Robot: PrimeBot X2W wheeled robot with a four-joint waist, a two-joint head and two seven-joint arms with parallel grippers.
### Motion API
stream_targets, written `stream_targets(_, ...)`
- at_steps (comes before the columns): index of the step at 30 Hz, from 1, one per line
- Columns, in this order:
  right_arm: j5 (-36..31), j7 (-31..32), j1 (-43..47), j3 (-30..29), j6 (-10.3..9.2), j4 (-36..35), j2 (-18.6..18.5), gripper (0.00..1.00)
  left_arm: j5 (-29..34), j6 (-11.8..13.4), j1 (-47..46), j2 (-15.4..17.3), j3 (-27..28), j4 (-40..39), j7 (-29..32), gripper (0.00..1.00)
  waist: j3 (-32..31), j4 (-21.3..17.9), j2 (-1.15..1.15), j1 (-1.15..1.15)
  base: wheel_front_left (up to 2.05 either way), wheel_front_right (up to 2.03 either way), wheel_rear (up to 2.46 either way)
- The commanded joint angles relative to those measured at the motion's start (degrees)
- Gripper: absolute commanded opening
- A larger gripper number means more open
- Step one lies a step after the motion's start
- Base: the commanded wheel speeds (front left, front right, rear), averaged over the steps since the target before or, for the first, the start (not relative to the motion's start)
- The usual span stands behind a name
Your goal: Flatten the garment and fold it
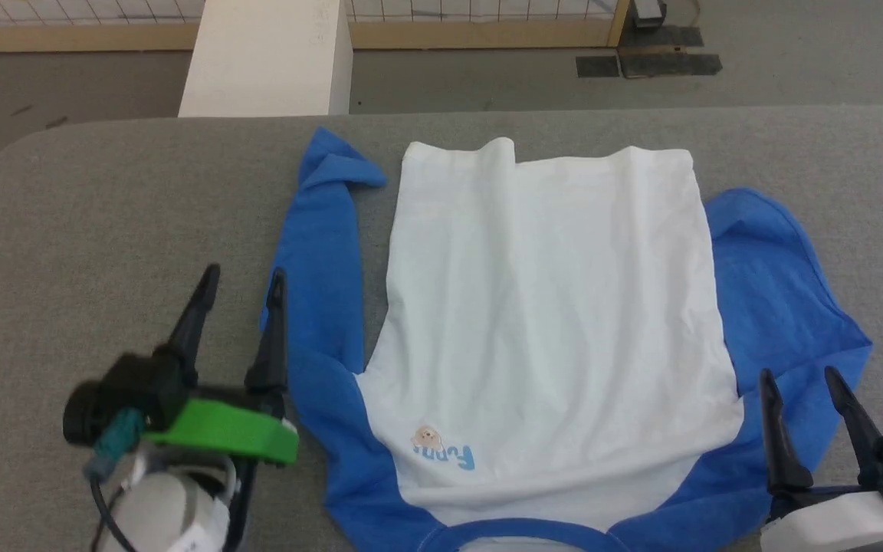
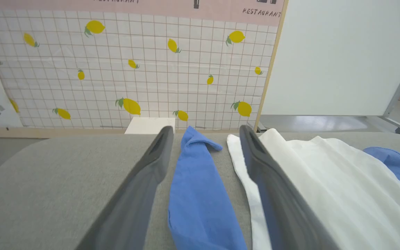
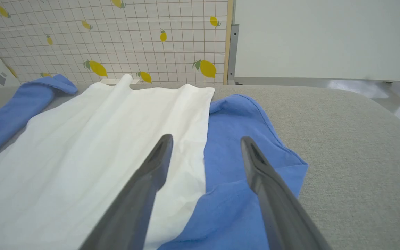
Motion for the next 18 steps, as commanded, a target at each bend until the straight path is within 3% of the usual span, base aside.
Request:
stream_targets(1, 0.47, -0.43, -1.33, 0.23, -0.09, 0.33, 0.14, 1.0, 0.07, -0.67, -4.34, 1.28, 0.14, 0.67, 2.33, 1.0, 2.18, -0.55, 0.0, 0.0, 0.0, 0.0, 0.0)
stream_targets(11, 1.66, -1.91, -5.18, 1.76, -0.09, 2.19, 0.14, 1.0, -3.62, -3.71, -28.11, 10.42, 0.18, 6.75, 21.57, 1.0, 10.38, -3.81, 0.0, 0.0, 0.0, 0.0, 0.0)
stream_targets(18, 1.81, -3.0, -7.69, 2.09, -0.09, 2.83, 0.14, 1.0, -11.65, -4.41, -41.09, 12.51, -0.99, 14.06, 34.77, 1.0, 15.65, -5.72, 0.0, 0.0, 0.0, 0.0, 0.0)
